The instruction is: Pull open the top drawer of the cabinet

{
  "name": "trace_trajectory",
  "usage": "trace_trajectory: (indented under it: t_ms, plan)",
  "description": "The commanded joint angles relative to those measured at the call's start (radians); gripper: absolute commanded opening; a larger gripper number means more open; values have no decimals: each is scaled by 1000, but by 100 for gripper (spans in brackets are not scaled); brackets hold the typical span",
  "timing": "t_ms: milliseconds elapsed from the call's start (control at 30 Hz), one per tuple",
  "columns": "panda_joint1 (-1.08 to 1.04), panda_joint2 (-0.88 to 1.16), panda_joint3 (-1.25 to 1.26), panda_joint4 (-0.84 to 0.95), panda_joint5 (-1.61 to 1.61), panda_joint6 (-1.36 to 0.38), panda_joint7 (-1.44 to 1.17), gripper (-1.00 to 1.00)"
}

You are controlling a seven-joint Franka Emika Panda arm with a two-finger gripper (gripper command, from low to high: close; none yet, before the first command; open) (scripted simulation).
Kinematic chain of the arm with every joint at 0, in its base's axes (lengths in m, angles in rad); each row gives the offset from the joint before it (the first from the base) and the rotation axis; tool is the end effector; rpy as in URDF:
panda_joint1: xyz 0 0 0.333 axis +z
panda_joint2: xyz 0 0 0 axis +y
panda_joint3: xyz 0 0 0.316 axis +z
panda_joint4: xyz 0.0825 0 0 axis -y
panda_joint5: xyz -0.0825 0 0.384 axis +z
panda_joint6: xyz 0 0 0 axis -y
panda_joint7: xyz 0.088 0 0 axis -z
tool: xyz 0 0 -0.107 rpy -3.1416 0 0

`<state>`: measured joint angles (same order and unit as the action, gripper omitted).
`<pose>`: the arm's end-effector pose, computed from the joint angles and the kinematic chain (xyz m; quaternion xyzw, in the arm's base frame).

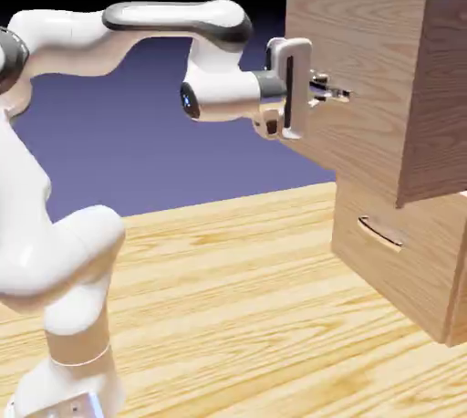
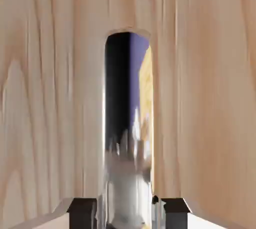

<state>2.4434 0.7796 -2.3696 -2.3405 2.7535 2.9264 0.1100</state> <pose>0.3975 0.0662 0.5642 -0.2704 0.6532 -0.2702 0.6536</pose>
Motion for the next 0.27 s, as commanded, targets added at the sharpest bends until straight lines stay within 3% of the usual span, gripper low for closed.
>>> trace_trajectory:
  t_ms: [0,133,167,233]
  plan:
    - [37,25,-25,-27,-11,9,9,-100]
    - [165,115,-108,-116,-49,52,40,-100]
    - [165,115,-108,-116,-49,52,40,100]
    - [201,142,-128,-138,-61,70,47,100]
